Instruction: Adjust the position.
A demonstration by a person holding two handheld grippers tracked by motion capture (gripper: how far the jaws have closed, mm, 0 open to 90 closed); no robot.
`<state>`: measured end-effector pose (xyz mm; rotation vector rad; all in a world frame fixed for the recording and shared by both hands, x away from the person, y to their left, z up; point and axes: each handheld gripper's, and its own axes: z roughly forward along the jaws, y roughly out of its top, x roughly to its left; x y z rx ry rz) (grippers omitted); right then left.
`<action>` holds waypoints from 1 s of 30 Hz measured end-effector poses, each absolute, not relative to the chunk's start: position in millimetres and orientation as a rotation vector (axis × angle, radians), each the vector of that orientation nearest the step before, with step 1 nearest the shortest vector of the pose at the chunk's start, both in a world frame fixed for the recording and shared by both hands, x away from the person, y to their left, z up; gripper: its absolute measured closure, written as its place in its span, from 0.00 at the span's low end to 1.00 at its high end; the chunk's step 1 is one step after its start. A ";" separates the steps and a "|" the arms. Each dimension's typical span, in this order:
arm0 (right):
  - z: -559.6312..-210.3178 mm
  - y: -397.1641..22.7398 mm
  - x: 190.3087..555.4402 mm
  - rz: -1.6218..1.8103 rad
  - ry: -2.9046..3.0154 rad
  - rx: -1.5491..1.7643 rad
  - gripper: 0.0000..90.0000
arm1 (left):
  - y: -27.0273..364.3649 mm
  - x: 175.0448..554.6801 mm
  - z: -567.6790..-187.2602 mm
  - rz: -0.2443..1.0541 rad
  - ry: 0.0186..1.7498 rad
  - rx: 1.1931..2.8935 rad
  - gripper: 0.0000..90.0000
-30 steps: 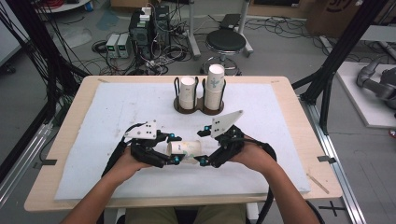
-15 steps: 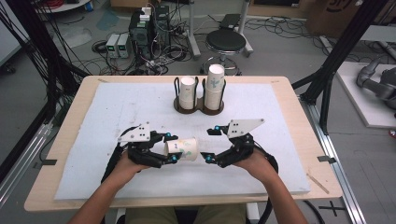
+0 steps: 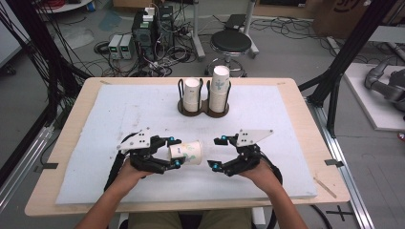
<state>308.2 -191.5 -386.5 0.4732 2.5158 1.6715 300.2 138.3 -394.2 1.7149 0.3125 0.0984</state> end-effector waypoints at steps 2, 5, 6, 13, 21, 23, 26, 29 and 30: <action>-388.0 -190.9 308.1 1.685 2.526 0.469 0.21 | 138.3 299.4 -394.2 0.094 0.307 1.714 0.42; -389.8 -188.1 307.8 1.695 2.544 0.456 0.21 | 136.8 298.3 -394.1 0.088 0.295 1.713 0.42; -390.3 -186.7 307.7 1.697 2.550 0.446 0.21 | 136.4 298.1 -393.7 0.089 0.289 1.716 0.42; -390.9 -178.5 306.1 1.716 2.586 0.399 0.21 | 131.3 295.3 -390.9 0.069 0.244 1.708 0.42; -391.8 -169.7 305.2 1.742 2.607 0.360 0.21 | 127.3 294.3 -390.2 0.028 0.194 1.690 0.42; -392.0 -168.1 305.1 1.751 2.613 0.352 0.21 | 127.0 294.8 -390.5 0.022 0.186 1.691 0.42; -392.1 -166.7 304.8 1.777 2.614 0.343 0.21 | 126.9 295.0 -390.6 0.012 0.179 1.683 0.42; -391.8 -167.8 305.1 1.809 2.608 0.339 0.21 | 127.0 294.6 -390.4 0.003 0.169 1.679 0.42; -391.8 -168.4 305.5 1.821 2.606 0.336 0.21 | 126.9 294.7 -390.5 0.002 0.166 1.679 0.42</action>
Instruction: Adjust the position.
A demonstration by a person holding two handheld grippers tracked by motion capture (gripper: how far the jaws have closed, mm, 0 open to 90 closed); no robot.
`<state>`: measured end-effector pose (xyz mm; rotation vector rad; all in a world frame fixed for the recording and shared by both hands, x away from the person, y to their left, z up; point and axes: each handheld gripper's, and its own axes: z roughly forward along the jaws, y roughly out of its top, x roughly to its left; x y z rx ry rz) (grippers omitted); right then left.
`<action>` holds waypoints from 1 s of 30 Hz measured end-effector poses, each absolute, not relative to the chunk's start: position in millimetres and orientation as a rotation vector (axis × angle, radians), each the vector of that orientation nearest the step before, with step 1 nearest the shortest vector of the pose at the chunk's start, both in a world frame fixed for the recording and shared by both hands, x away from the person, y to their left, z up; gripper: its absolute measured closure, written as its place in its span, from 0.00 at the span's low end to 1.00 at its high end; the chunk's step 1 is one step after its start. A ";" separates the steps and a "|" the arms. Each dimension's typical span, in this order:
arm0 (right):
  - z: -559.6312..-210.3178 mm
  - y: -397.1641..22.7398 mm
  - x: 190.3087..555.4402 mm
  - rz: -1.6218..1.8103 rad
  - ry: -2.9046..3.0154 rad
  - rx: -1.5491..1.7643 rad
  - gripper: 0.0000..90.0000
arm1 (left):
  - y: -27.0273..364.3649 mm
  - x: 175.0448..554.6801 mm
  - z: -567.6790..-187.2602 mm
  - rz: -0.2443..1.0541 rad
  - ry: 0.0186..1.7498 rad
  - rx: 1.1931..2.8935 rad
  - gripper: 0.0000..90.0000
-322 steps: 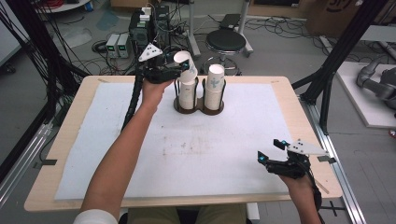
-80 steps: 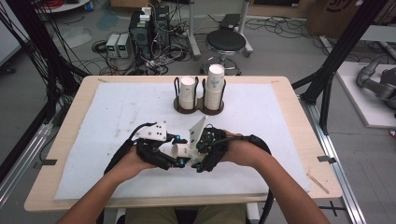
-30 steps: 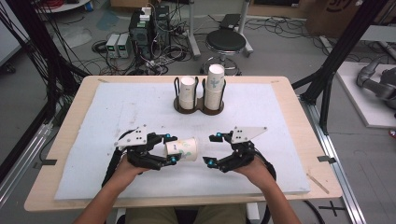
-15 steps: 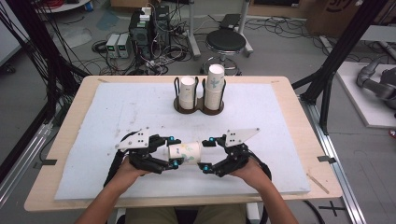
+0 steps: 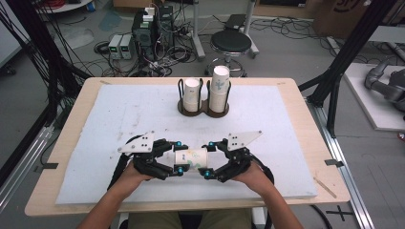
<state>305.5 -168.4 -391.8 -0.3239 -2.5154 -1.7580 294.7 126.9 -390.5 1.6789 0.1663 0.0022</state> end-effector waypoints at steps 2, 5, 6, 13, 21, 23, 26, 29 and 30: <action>-391.9 -168.8 305.5 -1.763 -2.502 -0.319 0.22 | 126.3 294.7 -390.8 -0.005 0.160 1.678 0.42; -392.3 -168.2 305.4 -1.765 -2.504 -0.301 0.22 | 125.3 294.4 -391.3 -0.011 0.156 1.682 0.42; -392.4 -167.8 305.1 -1.763 -2.501 -0.290 0.24 | 125.1 294.6 -391.3 -0.009 0.150 1.685 0.42; -392.0 -167.9 304.7 -1.761 -2.500 -0.243 0.33 | 124.4 295.0 -392.1 -0.006 0.153 1.689 0.42; -392.1 -168.6 305.5 -1.739 -2.515 -0.242 0.37 | 123.5 293.7 -392.4 -0.010 0.165 1.704 0.41; -392.1 -168.5 305.5 -1.731 -2.522 -0.236 0.37 | 123.2 292.8 -392.1 -0.010 0.167 1.711 0.41; -391.4 -168.2 305.3 -1.709 -2.519 -0.239 0.37 | 122.4 291.1 -391.1 0.005 0.228 1.713 0.27; -389.6 -169.0 305.3 -1.687 -2.529 -0.244 0.36 | 123.5 290.3 -389.1 0.015 0.270 1.738 0.18; -388.8 -169.8 305.7 -1.683 -2.534 -0.247 0.36 | 124.0 289.7 -388.1 0.022 0.273 1.753 0.18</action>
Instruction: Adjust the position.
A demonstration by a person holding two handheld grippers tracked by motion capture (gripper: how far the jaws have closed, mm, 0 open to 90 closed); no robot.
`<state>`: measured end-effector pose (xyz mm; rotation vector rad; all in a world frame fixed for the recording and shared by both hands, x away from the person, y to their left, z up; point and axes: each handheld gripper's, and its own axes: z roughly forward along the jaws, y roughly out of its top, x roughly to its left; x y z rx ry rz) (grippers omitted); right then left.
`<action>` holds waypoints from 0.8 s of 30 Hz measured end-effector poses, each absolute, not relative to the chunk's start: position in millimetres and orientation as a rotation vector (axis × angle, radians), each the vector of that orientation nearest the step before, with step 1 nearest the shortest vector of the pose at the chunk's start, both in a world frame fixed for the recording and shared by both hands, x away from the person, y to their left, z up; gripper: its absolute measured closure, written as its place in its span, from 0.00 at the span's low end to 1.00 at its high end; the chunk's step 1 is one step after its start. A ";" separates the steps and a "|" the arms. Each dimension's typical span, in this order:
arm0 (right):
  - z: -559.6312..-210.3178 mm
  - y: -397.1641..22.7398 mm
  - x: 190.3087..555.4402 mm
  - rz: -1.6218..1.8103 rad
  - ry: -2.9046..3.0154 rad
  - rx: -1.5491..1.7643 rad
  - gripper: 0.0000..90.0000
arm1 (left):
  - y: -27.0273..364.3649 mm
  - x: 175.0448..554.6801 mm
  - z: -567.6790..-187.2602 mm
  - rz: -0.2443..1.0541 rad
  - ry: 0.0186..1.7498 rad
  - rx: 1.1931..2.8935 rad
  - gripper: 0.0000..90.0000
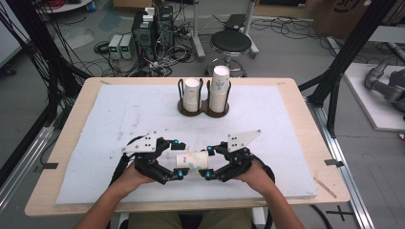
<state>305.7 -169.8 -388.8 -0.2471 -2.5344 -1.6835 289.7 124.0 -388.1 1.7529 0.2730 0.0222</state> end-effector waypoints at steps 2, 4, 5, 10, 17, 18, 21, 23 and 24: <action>-386.9 -171.7 306.6 -1.678 -2.547 -0.256 0.36 | 125.1 288.5 -386.1 0.036 0.268 1.781 0.18; -384.3 -172.7 307.3 -1.667 -2.565 -0.263 0.36 | 126.1 287.5 -383.6 0.044 0.264 1.797 0.18; -382.5 -173.1 307.7 -1.658 -2.576 -0.262 0.36 | 126.6 287.2 -382.2 0.049 0.263 1.805 0.18; -368.9 -173.5 311.3 -1.580 -2.649 -0.263 0.36 | 130.1 287.6 -376.3 0.081 0.275 1.837 0.18; -349.2 -170.5 317.4 -1.441 -2.771 -0.246 0.36 | 134.8 289.9 -372.7 0.110 0.301 1.896 0.18; -346.8 -169.8 318.1 -1.420 -2.786 -0.246 0.36 | 134.9 290.2 -372.3 0.111 0.304 1.903 0.18; -340.0 -167.5 320.2 -1.373 -2.818 -0.236 0.35 | 134.5 291.1 -370.6 0.114 0.304 1.925 0.18; -335.7 -165.3 321.2 -1.331 -2.846 -0.229 0.35 | 134.0 291.7 -369.0 0.124 0.300 1.937 0.18; -333.7 -163.7 321.5 -1.306 -2.862 -0.222 0.35 | 133.8 292.0 -368.5 0.128 0.296 1.941 0.18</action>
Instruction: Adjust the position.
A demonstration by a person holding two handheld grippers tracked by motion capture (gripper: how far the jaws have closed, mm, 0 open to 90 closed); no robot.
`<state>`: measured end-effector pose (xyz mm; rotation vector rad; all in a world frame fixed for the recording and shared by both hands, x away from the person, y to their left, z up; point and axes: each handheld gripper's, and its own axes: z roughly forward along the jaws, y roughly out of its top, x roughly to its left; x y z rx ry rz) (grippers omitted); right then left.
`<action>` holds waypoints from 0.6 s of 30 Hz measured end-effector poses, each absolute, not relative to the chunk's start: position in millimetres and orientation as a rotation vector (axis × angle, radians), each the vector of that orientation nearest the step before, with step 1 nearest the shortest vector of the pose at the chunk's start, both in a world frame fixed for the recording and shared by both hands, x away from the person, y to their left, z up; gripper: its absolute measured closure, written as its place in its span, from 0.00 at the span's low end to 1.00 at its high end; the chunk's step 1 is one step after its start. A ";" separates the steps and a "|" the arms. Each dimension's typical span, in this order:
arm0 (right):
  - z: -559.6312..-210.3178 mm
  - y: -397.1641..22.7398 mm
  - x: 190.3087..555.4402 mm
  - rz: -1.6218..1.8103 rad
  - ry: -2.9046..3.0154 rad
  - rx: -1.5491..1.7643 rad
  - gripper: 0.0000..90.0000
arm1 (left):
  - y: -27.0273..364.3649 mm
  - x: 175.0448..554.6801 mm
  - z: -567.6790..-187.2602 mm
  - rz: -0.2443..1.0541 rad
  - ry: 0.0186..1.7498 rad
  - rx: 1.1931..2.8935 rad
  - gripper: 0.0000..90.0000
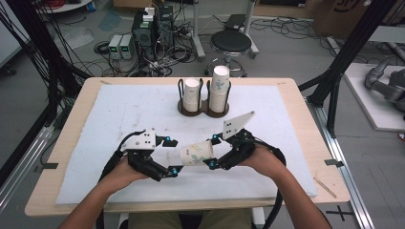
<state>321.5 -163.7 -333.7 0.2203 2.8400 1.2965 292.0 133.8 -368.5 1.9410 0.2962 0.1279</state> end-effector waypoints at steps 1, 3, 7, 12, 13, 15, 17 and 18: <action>-331.8 -162.0 321.7 1.272 2.843 0.213 0.35 | 133.8 292.5 -367.9 0.130 0.295 1.949 0.18; -327.8 -158.1 321.4 1.228 2.860 0.196 0.35 | 133.1 293.1 -367.4 0.130 0.294 1.959 0.18; -322.0 -150.0 321.6 1.150 2.881 0.166 0.35 | 132.2 293.7 -366.1 0.136 0.290 1.986 0.18; -317.7 -142.0 321.6 1.096 2.891 0.148 0.35 | 129.1 294.3 -365.3 0.139 0.288 2.025 0.18; -317.3 -140.7 321.5 1.082 2.895 0.144 0.35 | 128.6 294.5 -365.4 0.135 0.285 2.030 0.19; -316.5 -138.4 321.5 1.046 2.907 0.140 0.35 | 127.1 294.5 -365.2 0.130 0.286 2.040 0.19; -315.7 -136.2 321.9 1.018 2.913 0.130 0.35 | 126.1 295.2 -364.4 0.137 0.281 2.061 0.19; -315.0 -135.2 321.9 1.001 2.919 0.131 0.35 | 125.3 295.8 -364.3 0.134 0.277 2.066 0.19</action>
